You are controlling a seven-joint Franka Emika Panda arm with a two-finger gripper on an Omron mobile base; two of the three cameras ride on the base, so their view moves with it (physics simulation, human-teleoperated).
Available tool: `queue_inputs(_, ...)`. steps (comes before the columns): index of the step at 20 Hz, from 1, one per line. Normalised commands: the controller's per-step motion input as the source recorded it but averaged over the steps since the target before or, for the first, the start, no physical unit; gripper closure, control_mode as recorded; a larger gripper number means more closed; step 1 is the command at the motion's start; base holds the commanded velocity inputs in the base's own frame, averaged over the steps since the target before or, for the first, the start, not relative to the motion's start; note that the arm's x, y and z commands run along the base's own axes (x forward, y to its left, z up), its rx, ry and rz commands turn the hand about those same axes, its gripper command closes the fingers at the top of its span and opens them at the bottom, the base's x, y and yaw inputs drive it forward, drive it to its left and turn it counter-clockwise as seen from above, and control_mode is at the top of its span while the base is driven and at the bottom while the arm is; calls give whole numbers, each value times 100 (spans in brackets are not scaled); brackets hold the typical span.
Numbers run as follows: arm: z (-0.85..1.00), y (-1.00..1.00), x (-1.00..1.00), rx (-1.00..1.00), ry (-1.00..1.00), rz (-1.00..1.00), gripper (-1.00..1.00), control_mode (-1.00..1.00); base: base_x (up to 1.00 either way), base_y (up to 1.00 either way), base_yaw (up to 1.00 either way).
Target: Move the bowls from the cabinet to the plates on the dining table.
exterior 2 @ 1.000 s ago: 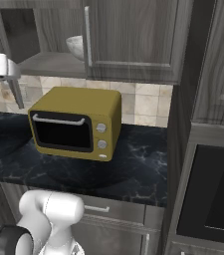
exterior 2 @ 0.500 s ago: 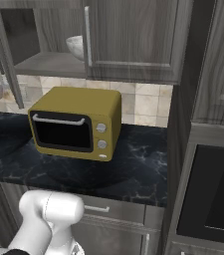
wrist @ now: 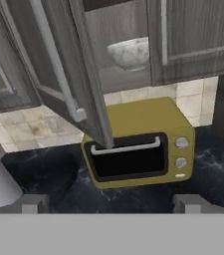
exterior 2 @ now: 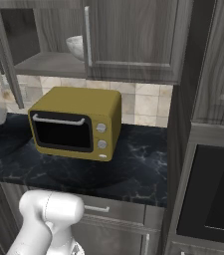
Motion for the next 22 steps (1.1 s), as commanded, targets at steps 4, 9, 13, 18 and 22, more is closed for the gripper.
queue_inputs(4,4,-93,-24,29,8,-8,-100,-100,0,0,0)
queue_inputs(9,1,-79,0,30,19,0,-100,-100,0,0,0)
queue_inputs(13,5,-45,18,20,18,0,-100,-100,0,0,0)
queue_inputs(18,0,-12,60,18,24,-2,-100,-100,0,0,0)
queue_inputs(22,0,0,74,8,23,-6,-100,-100,0,0,0)
